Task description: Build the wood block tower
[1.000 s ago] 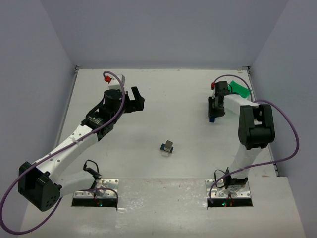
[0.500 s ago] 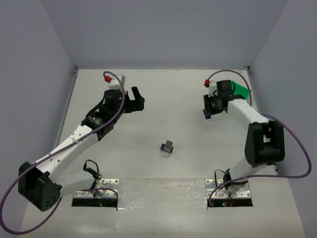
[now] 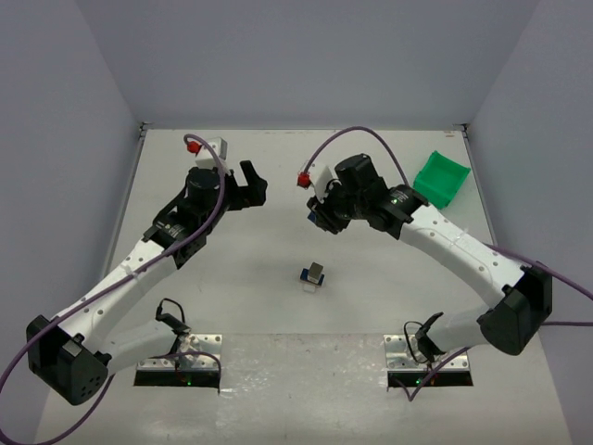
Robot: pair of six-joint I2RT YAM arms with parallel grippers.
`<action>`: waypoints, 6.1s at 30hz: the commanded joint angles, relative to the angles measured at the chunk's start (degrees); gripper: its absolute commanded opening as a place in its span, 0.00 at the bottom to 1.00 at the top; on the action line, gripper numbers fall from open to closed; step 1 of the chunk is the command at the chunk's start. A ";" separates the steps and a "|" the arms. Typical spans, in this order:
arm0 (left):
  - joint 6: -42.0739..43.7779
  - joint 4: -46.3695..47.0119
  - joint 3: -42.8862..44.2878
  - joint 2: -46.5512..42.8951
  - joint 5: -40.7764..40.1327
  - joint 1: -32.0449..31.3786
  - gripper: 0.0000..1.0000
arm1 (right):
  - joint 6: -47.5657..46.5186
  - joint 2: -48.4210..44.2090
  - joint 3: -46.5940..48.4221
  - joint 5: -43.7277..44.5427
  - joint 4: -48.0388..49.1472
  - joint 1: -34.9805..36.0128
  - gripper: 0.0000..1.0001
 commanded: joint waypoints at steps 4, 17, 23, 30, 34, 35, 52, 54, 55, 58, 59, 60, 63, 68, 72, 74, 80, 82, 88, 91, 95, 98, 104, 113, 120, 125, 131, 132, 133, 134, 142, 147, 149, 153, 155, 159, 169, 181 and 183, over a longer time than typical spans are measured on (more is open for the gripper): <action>0.25 3.99 -1.38 -5.07 -1.48 0.81 1.00 | 10.72 1.19 4.22 19.49 -8.52 14.65 0.10; -1.55 4.60 -5.45 -8.11 -2.05 0.81 1.00 | 15.07 5.01 5.42 22.88 -14.20 22.09 0.12; -1.64 4.83 -5.62 -7.60 -1.62 0.81 1.00 | 18.93 7.07 6.15 25.33 -14.96 22.09 0.13; -1.55 5.25 -5.60 -6.55 -0.84 0.81 1.00 | 17.78 7.73 4.21 23.16 -13.25 22.09 0.15; -1.37 5.45 -5.69 -6.35 -0.08 0.85 1.00 | 16.91 8.66 4.01 23.27 -13.29 22.09 0.15; -1.35 5.42 -5.71 -6.33 -0.03 0.81 1.00 | 16.70 8.83 3.99 23.26 -13.27 22.09 0.15; -0.93 6.09 -6.30 -7.42 1.48 0.81 1.00 | 12.97 8.98 0.74 23.80 -11.34 22.00 0.19; -0.93 6.01 -6.30 -7.49 1.56 0.81 1.00 | 12.89 9.02 0.58 23.57 -10.88 22.00 0.19; -0.97 6.05 -6.30 -7.49 1.56 0.81 1.00 | 12.97 9.11 0.55 23.57 -10.79 22.00 0.19; -0.93 6.10 -6.30 -7.49 1.56 0.72 1.00 | 13.24 9.25 0.23 23.73 -10.78 22.00 0.21; -0.93 6.04 -6.30 -7.56 1.62 0.78 1.00 | 13.31 9.44 0.30 23.61 -10.78 22.00 0.21; -0.99 6.01 -6.35 -7.63 1.59 0.81 1.00 | 13.38 9.56 0.27 23.72 -10.78 22.00 0.21; -1.02 6.02 -6.48 -7.67 1.56 0.81 1.00 | 13.51 9.51 0.41 23.91 -10.70 22.00 0.22; -0.95 6.01 -6.39 -7.67 1.48 0.81 1.00 | 13.59 9.31 0.33 22.72 -10.70 21.91 0.22; -0.99 6.05 -6.36 -7.67 1.38 0.81 1.00 | 13.65 10.07 0.37 22.62 -10.78 21.91 0.23; -0.99 6.10 -6.30 -7.58 1.38 0.89 1.00 | 13.70 10.45 0.51 22.83 -10.78 21.91 0.23; -0.85 6.10 -6.22 -7.41 1.21 0.82 1.00 | 13.60 10.56 0.34 22.23 -10.78 21.91 0.23; -0.85 6.10 -6.30 -7.32 1.29 0.89 1.00 | 13.68 10.65 0.41 22.34 -10.78 21.91 0.23; -0.93 6.01 -6.22 -7.41 0.77 0.80 1.00 | 12.98 10.47 0.05 22.25 -10.50 21.91 0.24; -0.91 6.01 -6.30 -7.58 0.85 0.81 1.00 | 12.44 10.10 -0.41 21.71 -9.76 21.91 0.24; -0.84 6.01 -6.30 -7.67 0.85 0.81 1.00 | 10.76 9.50 -1.28 20.68 -8.65 21.91 0.26; -0.85 6.01 -6.35 -7.76 0.90 0.81 1.00 | 10.12 8.88 -1.83 20.94 -7.79 21.91 0.27; -0.79 6.05 -6.30 -7.67 0.97 0.81 1.00 | 9.85 7.83 -2.44 21.23 -7.27 21.91 0.27; -0.76 6.10 -6.30 -7.67 1.12 0.81 1.00 | 10.26 6.70 -2.76 21.73 -7.45 21.91 0.30; -0.93 6.02 -6.31 -7.76 1.12 0.81 1.00 | 10.61 6.79 -2.49 21.82 -8.15 21.91 0.51; -0.93 6.10 -6.30 -7.76 1.29 0.85 1.00 | 10.83 6.79 -2.28 22.08 -8.41 21.91 0.54; -0.90 6.15 -6.30 -7.67 1.38 0.81 1.00 | 11.01 6.73 -2.04 22.78 -8.83 21.91 0.61; -0.93 6.19 -6.30 -7.67 1.38 0.81 1.00 | 11.05 6.70 -1.97 22.78 -8.93 21.91 0.64; -0.93 6.25 -6.37 -7.67 1.51 0.81 1.00 | 11.17 6.64 -1.97 23.16 -9.25 21.91 0.67; -0.93 6.28 -6.39 -7.67 1.56 0.86 1.00 | 11.22 6.61 -1.97 23.41 -9.54 21.91 0.70; -0.82 6.28 -6.33 -7.52 1.56 0.81 1.00 | 12.39 5.13 -2.28 26.16 -11.16 21.91 0.99; -0.75 6.38 -6.40 -7.57 1.56 0.81 1.00 | 13.43 3.96 -3.42 27.95 -12.24 21.99 0.99; -0.67 6.45 -6.46 -7.49 1.56 0.81 1.00 | 13.51 3.89 -3.72 28.40 -12.56 21.92 0.99; -0.76 6.45 -6.43 -7.45 1.69 0.81 1.00 | 13.38 4.10 -3.81 27.93 -12.54 21.91 0.99; -0.76 6.45 -6.45 -7.49 1.73 0.81 1.00 | 13.36 4.46 -3.79 27.70 -12.59 21.91 0.99; -0.59 6.45 -6.48 -7.58 1.91 0.81 1.00 | 13.42 5.97 -3.46 28.81 -13.15 21.91 0.99; -0.54 6.63 -6.48 -7.58 2.00 0.81 1.00 | 13.46 7.31 -3.02 28.94 -13.51 21.91 0.99; -0.58 6.63 -6.48 -7.58 2.00 0.81 1.00 | 13.95 8.10 -2.67 29.02 -13.33 21.91 0.99; -0.50 6.63 -6.44 -7.54 1.91 0.81 1.00 | 14.08 8.19 -2.71 29.28 -13.38 21.83 0.99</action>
